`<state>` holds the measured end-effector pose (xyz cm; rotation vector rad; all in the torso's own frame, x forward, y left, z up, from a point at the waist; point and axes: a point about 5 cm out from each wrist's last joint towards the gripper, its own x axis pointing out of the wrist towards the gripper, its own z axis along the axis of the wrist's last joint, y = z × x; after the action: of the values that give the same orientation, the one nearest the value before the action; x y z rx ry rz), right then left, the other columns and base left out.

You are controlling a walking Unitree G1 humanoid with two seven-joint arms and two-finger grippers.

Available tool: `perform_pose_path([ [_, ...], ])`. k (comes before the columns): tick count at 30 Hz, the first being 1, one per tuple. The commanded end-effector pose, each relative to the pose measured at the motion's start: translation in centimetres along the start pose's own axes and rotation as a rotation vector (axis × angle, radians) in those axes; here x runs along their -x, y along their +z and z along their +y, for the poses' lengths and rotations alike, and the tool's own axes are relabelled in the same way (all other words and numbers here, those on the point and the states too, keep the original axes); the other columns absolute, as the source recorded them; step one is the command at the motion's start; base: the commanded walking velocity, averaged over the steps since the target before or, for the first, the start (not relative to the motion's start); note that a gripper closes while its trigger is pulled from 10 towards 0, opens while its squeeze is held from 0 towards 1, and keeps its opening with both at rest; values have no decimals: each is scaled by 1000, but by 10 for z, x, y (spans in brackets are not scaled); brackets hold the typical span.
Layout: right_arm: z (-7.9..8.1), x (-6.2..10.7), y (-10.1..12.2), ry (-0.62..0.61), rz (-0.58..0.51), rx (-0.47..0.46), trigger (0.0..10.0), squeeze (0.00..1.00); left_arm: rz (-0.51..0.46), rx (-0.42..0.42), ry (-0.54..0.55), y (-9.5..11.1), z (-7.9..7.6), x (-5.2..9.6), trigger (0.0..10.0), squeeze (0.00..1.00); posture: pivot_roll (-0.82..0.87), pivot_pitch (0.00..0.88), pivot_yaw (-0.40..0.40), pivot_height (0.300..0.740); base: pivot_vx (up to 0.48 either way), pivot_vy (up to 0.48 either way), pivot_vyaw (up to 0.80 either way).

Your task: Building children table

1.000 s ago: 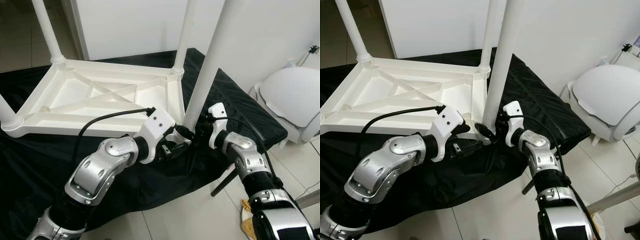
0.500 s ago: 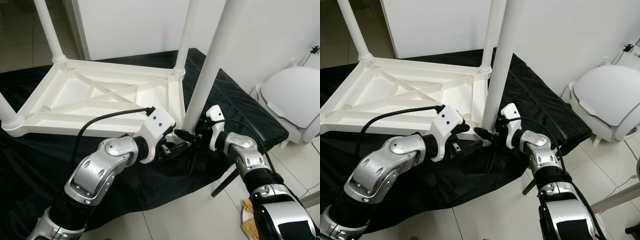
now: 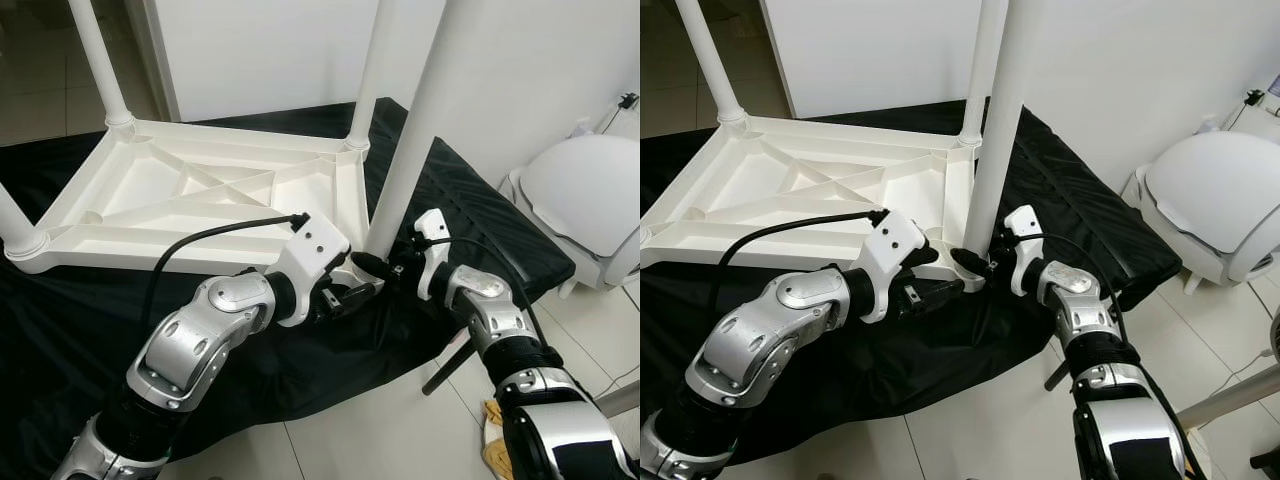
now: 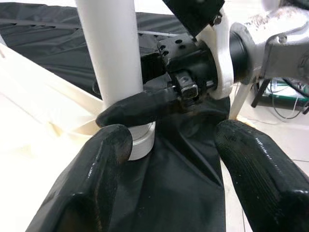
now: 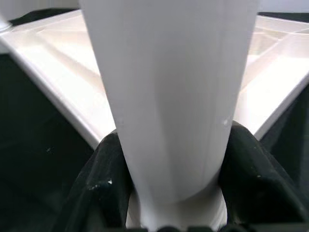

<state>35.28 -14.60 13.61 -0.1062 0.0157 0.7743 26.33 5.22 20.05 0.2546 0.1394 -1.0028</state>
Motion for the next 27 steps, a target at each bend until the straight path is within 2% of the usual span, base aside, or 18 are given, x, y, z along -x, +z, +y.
perform_pose_path([
  [1, 6, 1, -16, -55, 46, -65, 0, 0, 4, 1, -7, 0, -2, 1, 10000, 0, -44, 34, -39, 740, 0, 0, 0],
  [6, 22, -13, -11, -201, -11, -167, 0, 0, 5, -2, -8, 0, -2, 1, 10000, 0, -45, 31, -35, 740, 0, 0, 0],
  [11, 31, -20, -10, -300, -21, -214, 0, 0, 6, -4, -10, 0, -2, 1, 10000, 0, -46, 31, -34, 740, 0, 0, 0],
  [12, 39, -26, -6, -395, -39, -246, 0, 0, 7, -1, -13, 0, -2, 1, 10000, 0, -49, 33, -30, 740, 0, 0, 0],
  [13, 42, -27, -4, -438, -48, -254, 0, 0, 8, -1, -14, 0, -2, 1, 10000, 0, -49, 31, -30, 740, 0, 0, 0],
  [18, 57, -35, -1, -560, -48, -333, 0, 0, 7, 1, -16, 0, -3, 0, 10000, 0, -50, 35, -30, 740, 0, 0, 0],
  [20, 61, -35, 2, -624, -42, -331, 0, 0, 7, 2, -16, 0, -3, 0, 10000, 0, -49, 35, -31, 740, 0, 0, 0],
  [27, 63, -34, 6, -608, -38, -334, 0, 0, 5, 6, -1, 1, -1, 1, 10000, 0, -44, 29, -36, 740, 0, 0, 0],
])
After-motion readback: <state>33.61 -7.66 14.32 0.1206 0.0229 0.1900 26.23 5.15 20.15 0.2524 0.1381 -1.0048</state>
